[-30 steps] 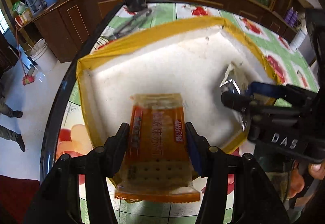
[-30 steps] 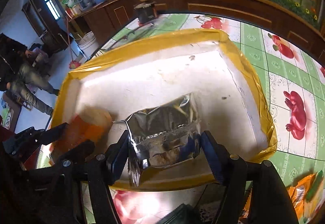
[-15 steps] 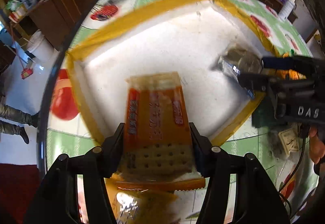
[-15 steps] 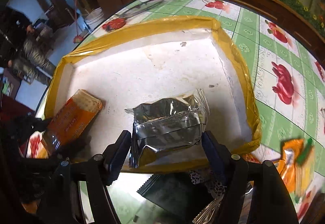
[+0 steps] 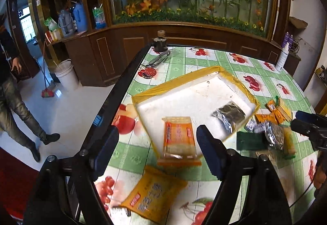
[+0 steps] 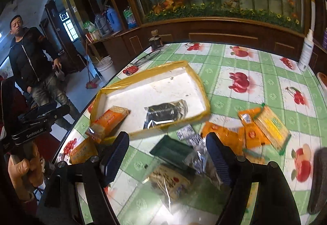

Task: Organize snacks
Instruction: 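Move the left tool to the yellow biscuit pack and grasp it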

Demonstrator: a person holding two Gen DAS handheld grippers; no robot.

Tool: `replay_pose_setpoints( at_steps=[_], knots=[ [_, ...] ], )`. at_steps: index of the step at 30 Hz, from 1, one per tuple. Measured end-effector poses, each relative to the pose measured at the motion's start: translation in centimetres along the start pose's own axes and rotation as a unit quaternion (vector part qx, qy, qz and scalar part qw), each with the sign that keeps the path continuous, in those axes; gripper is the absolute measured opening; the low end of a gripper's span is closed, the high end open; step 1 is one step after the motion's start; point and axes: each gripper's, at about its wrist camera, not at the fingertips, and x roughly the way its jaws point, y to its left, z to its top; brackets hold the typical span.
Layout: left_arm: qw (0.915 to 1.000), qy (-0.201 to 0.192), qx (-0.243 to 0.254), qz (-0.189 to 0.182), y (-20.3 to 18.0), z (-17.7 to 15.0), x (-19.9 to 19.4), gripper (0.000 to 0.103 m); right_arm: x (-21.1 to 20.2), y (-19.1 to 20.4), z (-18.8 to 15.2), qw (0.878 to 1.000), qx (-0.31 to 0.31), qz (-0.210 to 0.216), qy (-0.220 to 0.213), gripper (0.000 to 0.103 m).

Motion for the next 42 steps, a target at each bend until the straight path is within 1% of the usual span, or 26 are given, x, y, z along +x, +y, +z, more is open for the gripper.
replay_pose_setpoints(
  at_steps=[1,3,5,8,10,12,15,17,19,20,22,25,27,30,33,37,39,41,42],
  knots=[
    [1.0,-0.005,0.002,-0.001,-0.2,-1.0,-0.5,0.085,-0.6,-0.5,-0.9,1.0,0.007,-0.003,-0.001,0.079],
    [0.9999,-0.012,0.003,-0.002,-0.5,-2.9,-1.1,0.085,-2.2,-2.0,-3.5,0.999,0.029,-0.018,-0.006,0.08],
    [0.9999,0.0,0.002,-0.012,-0.5,-4.6,-1.0,0.085,-3.4,-3.3,-5.8,0.998,0.05,-0.031,-0.008,0.087],
    [0.9987,0.022,-0.004,-0.047,-0.3,-7.4,-0.8,0.085,-4.4,-5.0,-8.9,0.995,0.088,-0.042,-0.002,0.09],
    [0.998,0.038,0.001,-0.051,-0.4,-9.2,-0.5,0.085,-5.0,-6.1,-10.9,0.992,0.117,-0.043,0.001,0.094],
    [0.9981,0.045,0.022,-0.036,-0.8,-10.8,-0.3,0.085,-5.4,-6.4,-12.2,0.991,0.131,-0.041,0.004,0.096],
    [0.9968,0.039,0.067,0.018,-1.8,-12.1,-0.4,0.085,-5.6,-6.1,-13.8,0.99,0.136,-0.043,0.013,0.097],
    [0.9927,0.03,0.104,0.053,-2.6,-12.6,-0.6,0.085,-5.7,-5.7,-14.4,0.99,0.131,-0.046,0.014,0.097],
    [0.9882,0.031,0.129,0.077,-3.0,-12.9,-0.3,0.085,-5.9,-5.3,-15.0,0.991,0.122,-0.052,0.014,0.097],
    [0.9869,0.036,0.133,0.084,-3.0,-12.9,0.0,0.085,-5.8,-5.0,-15.1,0.992,0.116,-0.055,0.017,0.097],
    [0.9879,0.046,0.121,0.085,-2.4,-12.7,0.5,0.085,-5.6,-4.5,-15.1,0.993,0.103,-0.054,0.02,0.097],
    [0.9915,0.066,0.087,0.071,-0.8,-12.0,1.6,0.085,-5.4,-3.8,-14.9,0.994,0.091,-0.056,0.018,0.097],
    [0.992,0.076,0.077,0.065,-0.2,-11.6,2.5,0.085,-4.9,-3.4,-14.4,0.994,0.09,-0.052,0.02,0.097],
    [0.9915,0.087,0.077,0.059,0.2,-10.7,3.4,0.086,-4.1,-2.7,-13.7,0.995,0.087,-0.045,0.024,0.097],
    [0.9905,0.094,0.091,0.043,0.0,-9.9,4.2,0.086,-3.0,-2.0,-13.0,0.996,0.079,-0.036,0.03,0.097],
    [0.9881,0.106,0.109,0.022,-0.4,-9.3,4.9,0.086,-1.2,-0.4,-11.5,0.998,0.037,-0.021,0.039,0.097],
    [0.9859,0.116,0.121,-0.006,-0.7,-9.4,5.0,0.086,-0.2,0.3,-10.6,0.999,0.014,-0.021,0.047,0.097],
    [0.9832,0.124,0.127,-0.043,-0.8,-9.7,5.0,0.086,1.0,0.8,-9.9,0.998,0.0,-0.02,0.056,0.097],
    [0.9821,0.127,0.129,-0.051,-0.9,-9.8,5.0,0.086,1.6,1.0,-9.6,0.998,-0.007,-0.018,0.059,0.097]
  ],
)
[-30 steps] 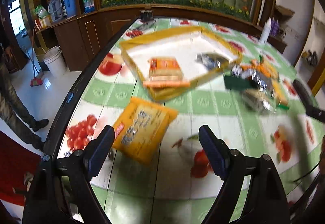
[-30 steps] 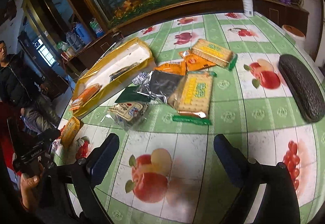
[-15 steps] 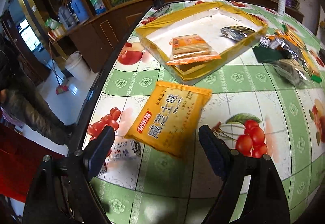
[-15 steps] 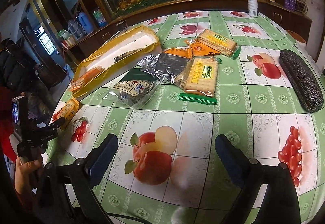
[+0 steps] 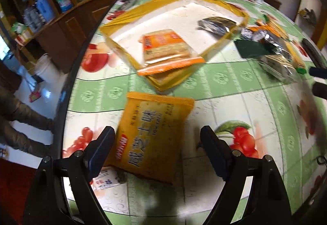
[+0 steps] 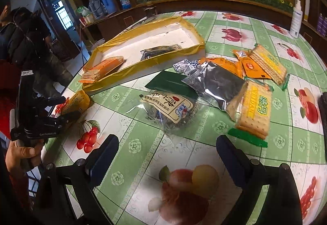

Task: Organize snacks
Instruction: 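Move the left tool to the yellow biscuit pack and grasp it, then grasp the clear labeled snack bag with the right tool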

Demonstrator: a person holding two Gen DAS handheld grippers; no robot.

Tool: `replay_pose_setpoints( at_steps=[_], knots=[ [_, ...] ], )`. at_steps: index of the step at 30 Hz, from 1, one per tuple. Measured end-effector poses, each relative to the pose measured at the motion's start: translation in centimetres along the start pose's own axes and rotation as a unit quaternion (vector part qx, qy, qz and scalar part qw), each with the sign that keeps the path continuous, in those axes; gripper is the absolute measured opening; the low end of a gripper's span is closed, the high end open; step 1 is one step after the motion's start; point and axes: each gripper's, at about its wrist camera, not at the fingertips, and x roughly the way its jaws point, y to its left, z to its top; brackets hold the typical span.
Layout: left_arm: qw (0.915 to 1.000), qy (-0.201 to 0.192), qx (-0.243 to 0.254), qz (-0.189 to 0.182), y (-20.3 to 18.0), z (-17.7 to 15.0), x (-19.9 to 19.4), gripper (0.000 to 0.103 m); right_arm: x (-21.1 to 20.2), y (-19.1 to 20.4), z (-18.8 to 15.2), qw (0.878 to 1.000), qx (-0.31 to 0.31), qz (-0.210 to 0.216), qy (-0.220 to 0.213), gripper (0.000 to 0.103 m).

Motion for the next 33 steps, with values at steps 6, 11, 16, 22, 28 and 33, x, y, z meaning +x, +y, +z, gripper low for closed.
replay_pose_setpoints(
  at_steps=[6,11,16,22,28,33],
  knots=[
    [0.9999,0.011,0.01,0.006,0.1,0.1,0.5,0.086,2.5,1.1,1.9,0.997,-0.073,0.01,0.009,0.097],
    [0.9996,0.016,0.016,0.014,0.1,0.4,1.0,0.086,4.2,1.9,3.0,0.991,-0.133,0.007,0.021,0.097],
    [0.9995,0.019,0.011,0.02,-0.1,0.5,1.4,0.086,5.7,1.7,3.7,0.989,-0.139,0.013,0.042,0.095],
    [0.9995,0.02,0.019,0.016,-1.0,0.6,1.3,0.086,7.0,2.5,3.5,0.984,-0.167,-0.008,0.065,0.086],
    [0.9994,0.01,0.028,0.015,-1.7,0.2,0.8,0.072,7.4,2.4,3.3,0.983,-0.161,-0.029,0.083,0.059],
    [1.0,0.001,0.008,0.002,-1.3,-0.1,0.5,0.071,6.5,2.0,2.7,0.987,-0.138,-0.021,0.077,0.055]
  ],
)
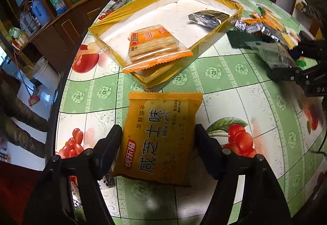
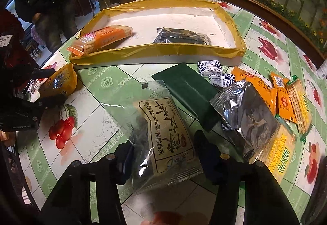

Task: Organize snacks
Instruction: 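Grasp the clear labeled snack bag with the right tool, then lower the biscuit pack into the tray with the left tool while the right tool drops the clear bag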

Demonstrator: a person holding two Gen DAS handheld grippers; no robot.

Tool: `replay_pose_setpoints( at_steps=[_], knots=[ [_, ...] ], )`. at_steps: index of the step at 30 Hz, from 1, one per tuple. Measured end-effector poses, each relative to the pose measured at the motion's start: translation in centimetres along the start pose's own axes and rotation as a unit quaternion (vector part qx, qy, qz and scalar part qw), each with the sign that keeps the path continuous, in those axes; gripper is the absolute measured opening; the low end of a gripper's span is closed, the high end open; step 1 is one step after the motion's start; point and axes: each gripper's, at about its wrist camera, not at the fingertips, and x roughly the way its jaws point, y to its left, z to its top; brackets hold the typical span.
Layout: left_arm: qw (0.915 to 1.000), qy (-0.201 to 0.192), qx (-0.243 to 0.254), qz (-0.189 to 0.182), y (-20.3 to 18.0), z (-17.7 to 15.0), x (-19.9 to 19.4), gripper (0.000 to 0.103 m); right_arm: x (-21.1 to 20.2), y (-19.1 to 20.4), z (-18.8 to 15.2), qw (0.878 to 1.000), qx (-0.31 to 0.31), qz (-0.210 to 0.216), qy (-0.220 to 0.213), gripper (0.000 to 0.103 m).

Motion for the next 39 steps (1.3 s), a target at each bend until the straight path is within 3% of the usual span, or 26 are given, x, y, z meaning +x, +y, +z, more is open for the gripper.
replay_pose_setpoints(
  at_steps=[11,19,30,39],
  knots=[
    [0.9983,-0.05,-0.031,-0.007,-1.1,-0.5,-3.6,0.07,-3.7,-0.1,-3.0,0.996,0.061,0.044,-0.04,0.052],
    [0.9927,-0.109,-0.048,-0.016,-2.0,2.7,-7.0,0.07,-7.3,-0.8,-2.4,0.992,0.081,0.037,-0.088,0.051],
    [0.9879,-0.127,-0.089,0.002,-1.3,10.2,-5.2,0.07,-6.8,-2.6,5.7,0.983,0.113,0.043,-0.135,0.051],
    [0.9876,-0.092,-0.127,0.011,0.1,15.4,0.4,0.07,-0.1,-5.4,13.5,0.985,0.133,0.033,-0.102,0.051]
  ],
)
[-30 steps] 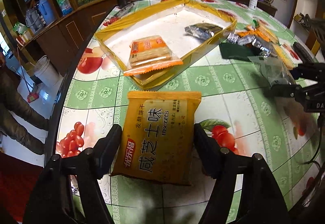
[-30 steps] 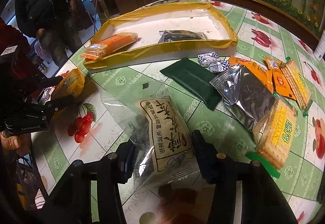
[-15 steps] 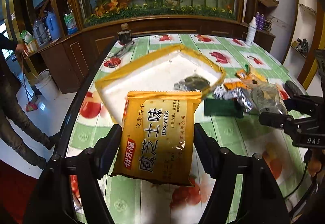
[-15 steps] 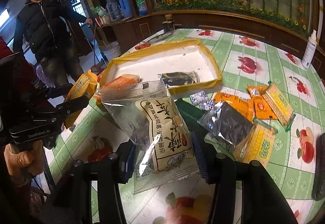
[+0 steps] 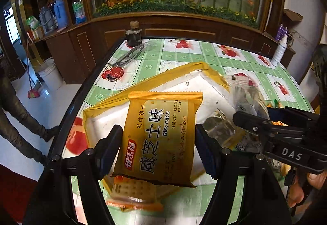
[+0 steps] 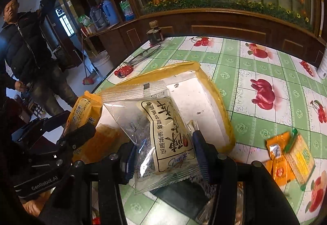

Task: Organize snacks
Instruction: 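Lower the biscuit pack into the tray with the left tool while the right tool drops the clear bag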

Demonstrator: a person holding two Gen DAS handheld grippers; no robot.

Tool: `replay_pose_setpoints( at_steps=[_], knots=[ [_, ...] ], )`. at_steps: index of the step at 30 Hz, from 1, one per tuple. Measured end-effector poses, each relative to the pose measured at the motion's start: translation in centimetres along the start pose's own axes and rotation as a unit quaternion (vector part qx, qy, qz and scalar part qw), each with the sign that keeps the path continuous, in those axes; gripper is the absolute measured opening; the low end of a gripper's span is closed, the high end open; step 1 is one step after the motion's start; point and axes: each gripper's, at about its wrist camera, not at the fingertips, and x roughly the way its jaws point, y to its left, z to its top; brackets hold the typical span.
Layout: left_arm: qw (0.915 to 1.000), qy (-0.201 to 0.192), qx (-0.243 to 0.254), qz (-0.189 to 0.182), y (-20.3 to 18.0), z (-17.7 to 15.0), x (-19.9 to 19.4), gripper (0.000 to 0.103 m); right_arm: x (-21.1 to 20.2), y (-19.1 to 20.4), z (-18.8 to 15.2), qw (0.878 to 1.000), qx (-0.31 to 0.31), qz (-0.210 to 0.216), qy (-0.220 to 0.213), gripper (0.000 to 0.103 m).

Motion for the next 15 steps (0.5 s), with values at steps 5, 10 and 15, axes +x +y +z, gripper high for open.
replay_pose_setpoints(
  at_steps=[5,10,15],
  knots=[
    [0.9996,0.025,-0.012,0.008,0.1,0.5,2.8,0.071,3.6,0.0,1.2,1.0,-0.006,-0.007,0.019,0.051],
    [0.9979,0.051,-0.039,-0.003,1.2,0.6,4.3,0.073,4.9,0.2,1.3,0.999,-0.016,0.002,0.028,0.055],
    [0.9982,0.045,-0.04,-0.003,1.7,0.5,3.4,0.088,3.7,-0.3,1.1,1.0,-0.011,-0.007,0.01,0.07]
  ],
)
